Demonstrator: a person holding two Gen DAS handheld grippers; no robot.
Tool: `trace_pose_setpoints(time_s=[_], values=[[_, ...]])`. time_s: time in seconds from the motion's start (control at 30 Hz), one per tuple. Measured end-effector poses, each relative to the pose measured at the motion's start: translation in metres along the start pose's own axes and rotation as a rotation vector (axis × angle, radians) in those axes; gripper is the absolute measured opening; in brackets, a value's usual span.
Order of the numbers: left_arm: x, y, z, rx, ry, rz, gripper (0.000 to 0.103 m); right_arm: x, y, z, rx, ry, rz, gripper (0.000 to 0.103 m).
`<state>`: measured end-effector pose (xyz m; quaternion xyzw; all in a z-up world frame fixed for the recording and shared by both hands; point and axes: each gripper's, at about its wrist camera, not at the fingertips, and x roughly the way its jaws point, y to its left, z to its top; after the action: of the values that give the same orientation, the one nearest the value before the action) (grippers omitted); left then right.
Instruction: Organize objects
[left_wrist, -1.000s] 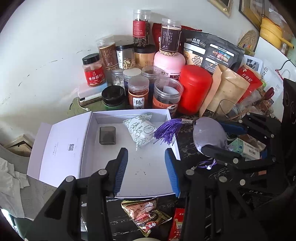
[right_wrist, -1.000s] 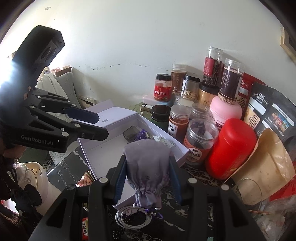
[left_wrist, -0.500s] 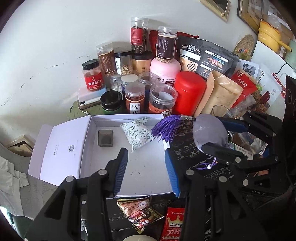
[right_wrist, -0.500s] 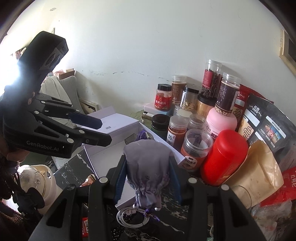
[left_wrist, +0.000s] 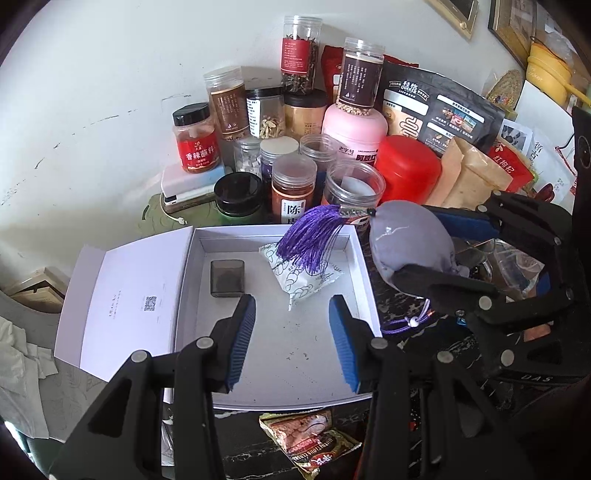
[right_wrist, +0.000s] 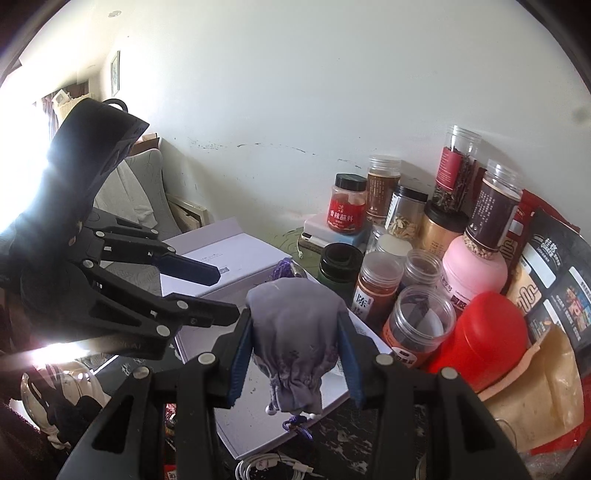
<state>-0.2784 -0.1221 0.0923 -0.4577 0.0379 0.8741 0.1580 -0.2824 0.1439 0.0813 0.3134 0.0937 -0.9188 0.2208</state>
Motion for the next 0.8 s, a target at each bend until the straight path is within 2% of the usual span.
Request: trace_pose_setpoints(time_s=[0.37, 0.47, 0.57, 0.8], values=[[0.068, 0.029, -0.007, -0.023, 0.064, -0.006, 0.04, 0.06, -0.008, 0.004, 0.006, 0.043, 0.067, 0.044], [0.085, 0.034, -0.008, -0.023, 0.077, -0.004, 0.04, 0.076, -0.01, 0.002, 0.011, 0.046, 0.109, 0.044], [0.098, 0.039, -0.007, -0.027, 0.093, -0.019, 0.04, 0.09, -0.012, 0.001, 0.009, 0.057, 0.118, 0.044], [0.132, 0.05, -0.007, -0.028, 0.15, -0.003, 0.04, 0.125, -0.022, -0.004, 0.043, 0.111, 0.142, 0.044]])
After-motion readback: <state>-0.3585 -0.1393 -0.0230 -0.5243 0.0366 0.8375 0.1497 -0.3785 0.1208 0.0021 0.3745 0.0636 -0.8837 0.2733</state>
